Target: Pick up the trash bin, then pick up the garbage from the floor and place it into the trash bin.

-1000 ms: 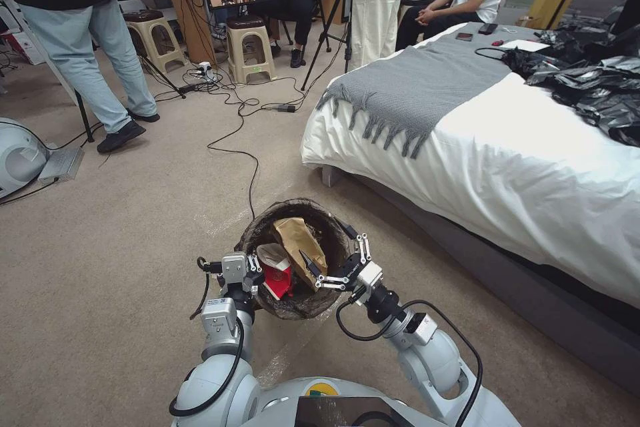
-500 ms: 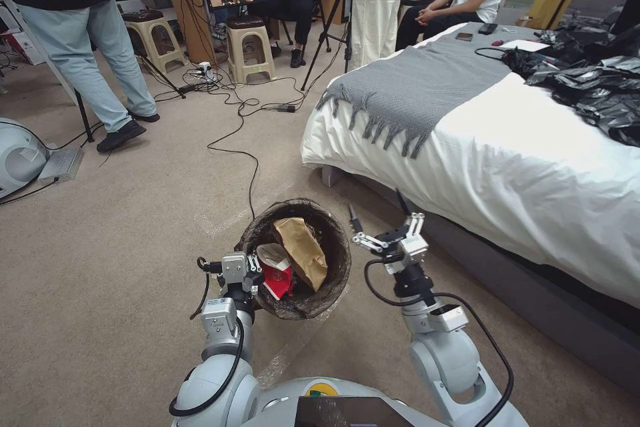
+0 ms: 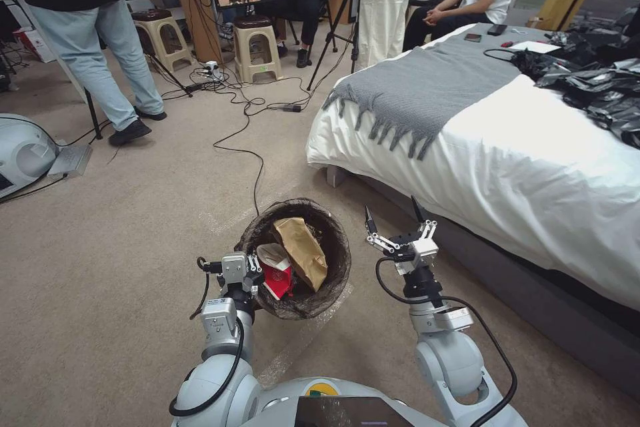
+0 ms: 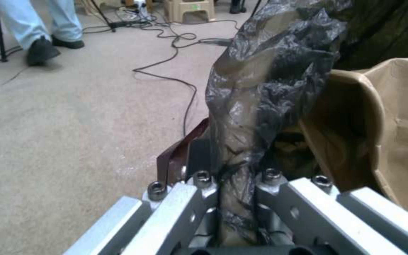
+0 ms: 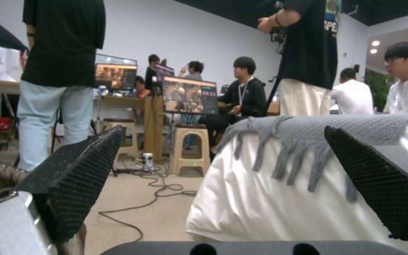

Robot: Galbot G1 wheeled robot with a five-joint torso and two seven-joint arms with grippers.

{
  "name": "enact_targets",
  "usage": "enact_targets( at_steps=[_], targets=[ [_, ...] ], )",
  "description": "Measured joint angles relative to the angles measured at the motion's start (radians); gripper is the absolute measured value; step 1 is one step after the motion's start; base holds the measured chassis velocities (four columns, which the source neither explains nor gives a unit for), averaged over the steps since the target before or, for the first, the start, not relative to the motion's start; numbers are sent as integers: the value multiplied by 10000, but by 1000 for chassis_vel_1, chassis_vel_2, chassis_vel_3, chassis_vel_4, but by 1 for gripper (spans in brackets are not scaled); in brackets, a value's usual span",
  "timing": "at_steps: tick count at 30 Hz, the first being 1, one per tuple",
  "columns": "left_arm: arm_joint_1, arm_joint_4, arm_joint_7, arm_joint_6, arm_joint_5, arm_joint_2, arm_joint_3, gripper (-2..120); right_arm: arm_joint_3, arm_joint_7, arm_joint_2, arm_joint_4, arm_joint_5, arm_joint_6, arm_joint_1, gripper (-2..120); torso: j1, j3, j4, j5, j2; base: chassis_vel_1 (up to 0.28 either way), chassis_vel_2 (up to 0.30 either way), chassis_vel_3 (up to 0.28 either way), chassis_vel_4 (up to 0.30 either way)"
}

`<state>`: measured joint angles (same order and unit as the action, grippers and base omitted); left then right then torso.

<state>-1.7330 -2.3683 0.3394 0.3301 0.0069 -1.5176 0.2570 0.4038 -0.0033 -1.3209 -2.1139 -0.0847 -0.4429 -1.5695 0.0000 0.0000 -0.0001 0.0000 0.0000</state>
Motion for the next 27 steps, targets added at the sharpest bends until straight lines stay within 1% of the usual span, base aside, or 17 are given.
enact_targets(
  at_steps=[13,27],
  targets=[
    [0,0,0,0,0,0,0,2,60,25,-94,297,-107,47,178,100,0,0,2,0,0,51,57,62,67],
    [0,0,0,0,0,0,0,2,167,4,-103,487,-171,33,231,100,0,0,1,0,0,107,112,112,113]
  ],
)
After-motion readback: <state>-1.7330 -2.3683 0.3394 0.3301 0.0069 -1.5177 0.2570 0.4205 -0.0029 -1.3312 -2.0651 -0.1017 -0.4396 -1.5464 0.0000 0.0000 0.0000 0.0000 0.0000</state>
